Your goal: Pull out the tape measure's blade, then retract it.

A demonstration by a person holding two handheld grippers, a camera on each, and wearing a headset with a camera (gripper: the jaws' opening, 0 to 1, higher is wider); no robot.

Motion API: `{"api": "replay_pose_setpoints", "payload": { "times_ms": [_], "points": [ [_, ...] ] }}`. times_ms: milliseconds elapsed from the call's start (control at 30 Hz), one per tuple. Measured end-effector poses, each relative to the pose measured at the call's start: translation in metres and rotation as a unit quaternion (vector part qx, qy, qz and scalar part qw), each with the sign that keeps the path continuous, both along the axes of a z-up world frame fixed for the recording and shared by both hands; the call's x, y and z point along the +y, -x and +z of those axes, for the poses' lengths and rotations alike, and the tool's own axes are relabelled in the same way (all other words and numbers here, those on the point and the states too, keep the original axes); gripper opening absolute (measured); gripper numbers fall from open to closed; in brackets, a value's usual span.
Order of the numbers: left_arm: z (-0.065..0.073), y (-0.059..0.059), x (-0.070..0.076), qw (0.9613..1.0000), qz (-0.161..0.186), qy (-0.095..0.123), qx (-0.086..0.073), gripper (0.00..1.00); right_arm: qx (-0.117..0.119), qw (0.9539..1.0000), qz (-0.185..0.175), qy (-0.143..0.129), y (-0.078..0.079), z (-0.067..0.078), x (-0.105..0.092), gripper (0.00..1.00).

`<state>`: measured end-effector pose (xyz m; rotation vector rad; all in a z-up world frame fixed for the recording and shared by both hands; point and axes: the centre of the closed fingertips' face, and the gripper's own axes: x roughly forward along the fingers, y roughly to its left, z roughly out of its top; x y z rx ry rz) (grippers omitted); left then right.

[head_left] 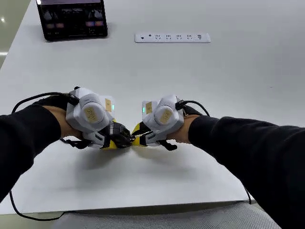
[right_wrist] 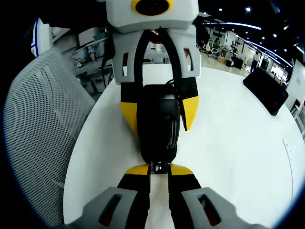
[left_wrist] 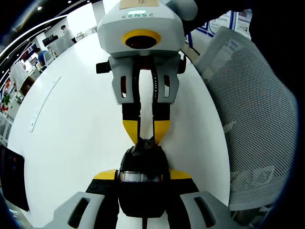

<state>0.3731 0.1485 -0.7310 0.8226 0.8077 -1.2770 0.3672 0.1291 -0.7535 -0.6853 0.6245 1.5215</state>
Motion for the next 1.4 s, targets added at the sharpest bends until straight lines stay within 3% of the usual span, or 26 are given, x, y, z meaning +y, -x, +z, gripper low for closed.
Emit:
{"api": "replay_pose_setpoints", "payload": {
  "times_ms": [167, 467, 500, 533, 567, 633, 900, 1100, 1233, 1300, 1400],
  "points": [
    [0.001, 0.000, 0.000, 0.9999, 0.006, 0.010, 0.001, 0.34, 0.006, 1.0000, 0.001, 0.005, -0.002, 0.000, -0.008, 0.09],
    [0.000, 0.000, 0.000, 0.9999, 0.005, 0.011, -0.001, 0.34, 0.004, 1.0000, 0.000, 0.006, -0.001, -0.003, 0.002, 0.18],
    [0.000, 0.000, 0.000, 0.9999, 0.005, 0.010, 0.000, 0.34, 0.005, 1.0000, 0.002, 0.004, 0.001, -0.005, 0.006, 0.12],
    [0.000, 0.001, 0.000, 1.0000, 0.005, 0.009, 0.000, 0.34, -0.005, 0.9999, 0.010, 0.012, -0.001, -0.007, 0.005, 0.12],
    [0.000, 0.001, 0.000, 1.0000, 0.006, 0.007, 0.000, 0.34, 0.014, 0.9998, -0.008, 0.010, -0.002, -0.006, 0.004, 0.11],
    [0.000, 0.000, 0.001, 0.9999, 0.008, 0.007, 0.001, 0.34, 0.022, 0.9996, -0.016, 0.005, -0.003, -0.004, 0.003, 0.10],
    [-0.001, 0.001, 0.000, 0.9999, 0.010, 0.006, 0.000, 0.34, 0.028, 0.9993, -0.022, 0.014, -0.003, -0.008, 0.003, 0.12],
    [-0.002, 0.001, 0.001, 1.0000, 0.008, 0.004, -0.002, 0.34, 0.022, 0.9990, -0.034, 0.017, -0.003, -0.009, 0.004, 0.11],
    [-0.003, 0.001, 0.001, 0.9999, 0.008, 0.004, -0.006, 0.34, -0.004, 0.9998, -0.019, 0.010, 0.000, -0.009, 0.003, 0.11],
    [-0.003, 0.001, 0.001, 0.9999, 0.009, 0.007, -0.007, 0.34, 0.016, 0.9988, -0.043, 0.017, -0.002, -0.010, 0.004, 0.11],
    [-0.003, 0.001, 0.002, 0.9999, 0.008, 0.005, -0.005, 0.34, 0.013, 0.9994, -0.032, 0.008, -0.002, -0.009, 0.004, 0.10]
  ]
}}
